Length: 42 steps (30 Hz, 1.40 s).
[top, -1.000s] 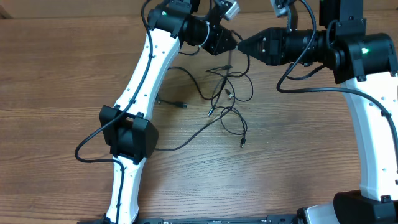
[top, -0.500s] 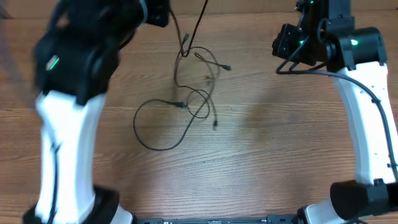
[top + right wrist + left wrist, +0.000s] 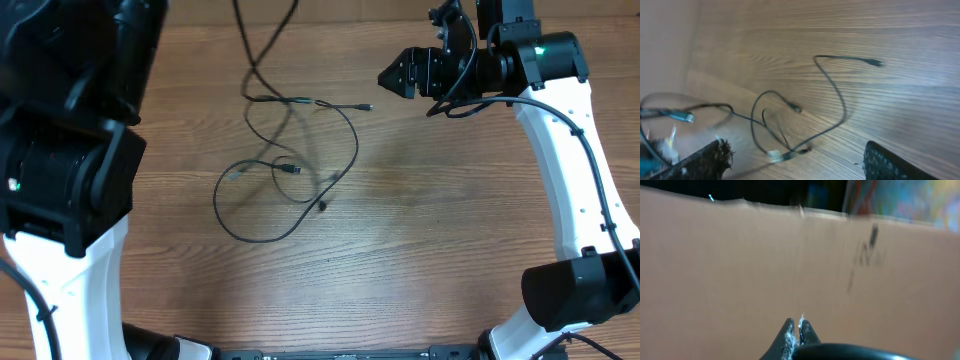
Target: Untangle cables
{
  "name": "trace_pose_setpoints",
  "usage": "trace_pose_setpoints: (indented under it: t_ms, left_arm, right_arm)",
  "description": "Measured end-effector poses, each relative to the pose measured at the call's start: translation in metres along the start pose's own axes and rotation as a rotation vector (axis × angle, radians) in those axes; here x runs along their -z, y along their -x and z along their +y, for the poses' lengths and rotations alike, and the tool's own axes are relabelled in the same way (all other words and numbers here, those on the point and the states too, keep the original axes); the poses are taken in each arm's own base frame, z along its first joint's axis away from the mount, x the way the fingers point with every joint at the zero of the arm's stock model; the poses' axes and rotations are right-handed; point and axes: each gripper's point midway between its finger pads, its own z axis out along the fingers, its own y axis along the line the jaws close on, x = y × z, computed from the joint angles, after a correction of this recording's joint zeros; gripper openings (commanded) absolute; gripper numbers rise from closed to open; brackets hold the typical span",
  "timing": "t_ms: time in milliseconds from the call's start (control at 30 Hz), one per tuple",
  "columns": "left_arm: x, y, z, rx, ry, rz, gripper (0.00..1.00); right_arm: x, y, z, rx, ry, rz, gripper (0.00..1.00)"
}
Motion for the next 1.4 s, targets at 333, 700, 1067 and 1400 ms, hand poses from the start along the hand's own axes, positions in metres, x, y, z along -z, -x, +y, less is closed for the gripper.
trace_pose_setpoints:
  t_ms: [333,700,1067,1400]
  left_arm:
    - [0.014,0.029,0.03,-0.061,0.177,-0.101,0.04]
    - [0.012,0.008,0.064,-0.12,0.388,-0.028,0.04]
    - [0.016,-0.01,0.075,-0.14,0.448,0.05,0.04]
    - [0.016,-0.013,0.076,-0.126,0.449,0.058,0.04]
  right_arm:
    - [-0.006,-0.01,0.041,0.151,0.169,0.033,0.94]
    - [-0.047,-0.037,0.131,0.306,0.244,0.073,0.77]
    - [-0.084,-0.041,0.179,0.275,0.196,0.007,0.6]
    - [-0.126,-0.069,0.193,0.25,0.154,0.068,0.55]
